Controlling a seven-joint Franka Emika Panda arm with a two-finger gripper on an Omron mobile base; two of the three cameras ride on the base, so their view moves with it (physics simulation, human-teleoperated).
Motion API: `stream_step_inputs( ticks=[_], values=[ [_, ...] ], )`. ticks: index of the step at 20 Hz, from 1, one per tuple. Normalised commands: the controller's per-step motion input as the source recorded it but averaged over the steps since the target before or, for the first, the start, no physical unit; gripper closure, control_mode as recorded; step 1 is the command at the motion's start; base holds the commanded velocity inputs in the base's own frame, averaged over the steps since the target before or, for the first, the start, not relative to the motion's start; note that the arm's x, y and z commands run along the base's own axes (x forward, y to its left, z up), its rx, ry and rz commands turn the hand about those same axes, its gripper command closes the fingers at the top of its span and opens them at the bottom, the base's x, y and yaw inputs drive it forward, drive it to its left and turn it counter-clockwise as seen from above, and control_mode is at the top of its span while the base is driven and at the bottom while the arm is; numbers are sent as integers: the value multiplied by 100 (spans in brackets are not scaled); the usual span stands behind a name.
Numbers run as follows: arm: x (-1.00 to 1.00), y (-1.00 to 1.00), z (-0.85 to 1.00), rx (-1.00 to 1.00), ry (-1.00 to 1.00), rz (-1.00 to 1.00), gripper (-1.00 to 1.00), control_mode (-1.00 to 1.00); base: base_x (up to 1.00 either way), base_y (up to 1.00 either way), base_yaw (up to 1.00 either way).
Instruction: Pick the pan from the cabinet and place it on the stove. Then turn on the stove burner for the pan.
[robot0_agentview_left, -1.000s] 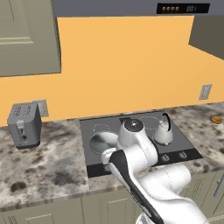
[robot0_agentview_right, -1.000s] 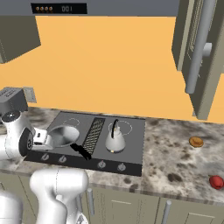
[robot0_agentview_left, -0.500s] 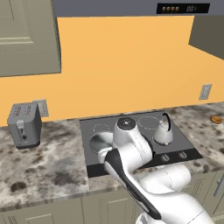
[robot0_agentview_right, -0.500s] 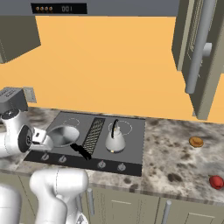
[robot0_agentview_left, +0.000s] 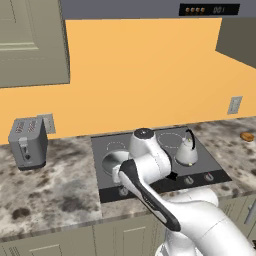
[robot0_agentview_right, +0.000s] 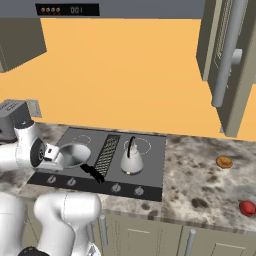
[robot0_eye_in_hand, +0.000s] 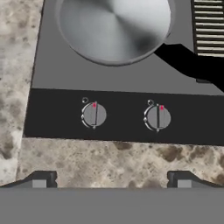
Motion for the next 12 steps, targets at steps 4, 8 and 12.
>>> stream_step_inputs(
  ticks=[4, 8, 12],
  values=[
    [33, 22, -11, 0, 13, -2, -100, -100, 0, 0, 0],
    [27, 22, -21, 0, 12, -4, -100, -100, 0, 0, 0],
    [24, 13, -22, 0, 13, -4, -100, -100, 0, 0, 0]
  ],
)
